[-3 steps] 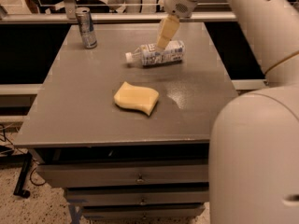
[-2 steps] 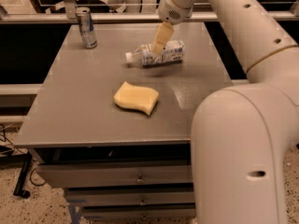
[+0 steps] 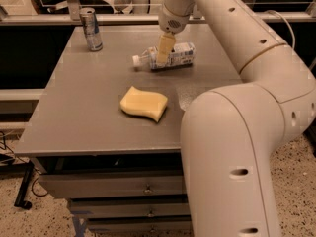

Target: Place blue plastic bottle upright

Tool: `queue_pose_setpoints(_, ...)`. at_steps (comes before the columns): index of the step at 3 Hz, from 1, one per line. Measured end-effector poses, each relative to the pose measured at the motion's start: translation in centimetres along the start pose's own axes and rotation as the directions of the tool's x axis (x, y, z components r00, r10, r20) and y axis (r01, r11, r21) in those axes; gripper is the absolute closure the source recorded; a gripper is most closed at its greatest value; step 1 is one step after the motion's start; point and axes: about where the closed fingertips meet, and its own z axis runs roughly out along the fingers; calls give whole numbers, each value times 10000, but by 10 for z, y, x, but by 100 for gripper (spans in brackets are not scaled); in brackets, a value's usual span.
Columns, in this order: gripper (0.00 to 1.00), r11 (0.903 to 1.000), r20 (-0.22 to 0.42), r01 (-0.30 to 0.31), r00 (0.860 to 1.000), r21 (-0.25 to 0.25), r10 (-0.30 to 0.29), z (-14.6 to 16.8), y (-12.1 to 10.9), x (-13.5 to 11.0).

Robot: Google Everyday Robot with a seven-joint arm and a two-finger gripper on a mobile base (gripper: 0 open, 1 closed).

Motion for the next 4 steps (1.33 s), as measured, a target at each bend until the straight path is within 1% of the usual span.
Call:
queue_pose_setpoints(1, 41, 9994, -825, 335, 9960, -46, -337, 7, 4, 5)
queue_pose_setpoints(2, 64, 9984, -1440, 549, 9880, -157, -566, 10, 11, 11)
queue_pose_setpoints(3, 88, 9956, -1607, 879, 9827, -320, -920, 1, 20, 2)
queue_pose_setpoints(4, 100, 9926, -651, 1158, 9909, -353, -1180, -29, 27, -26)
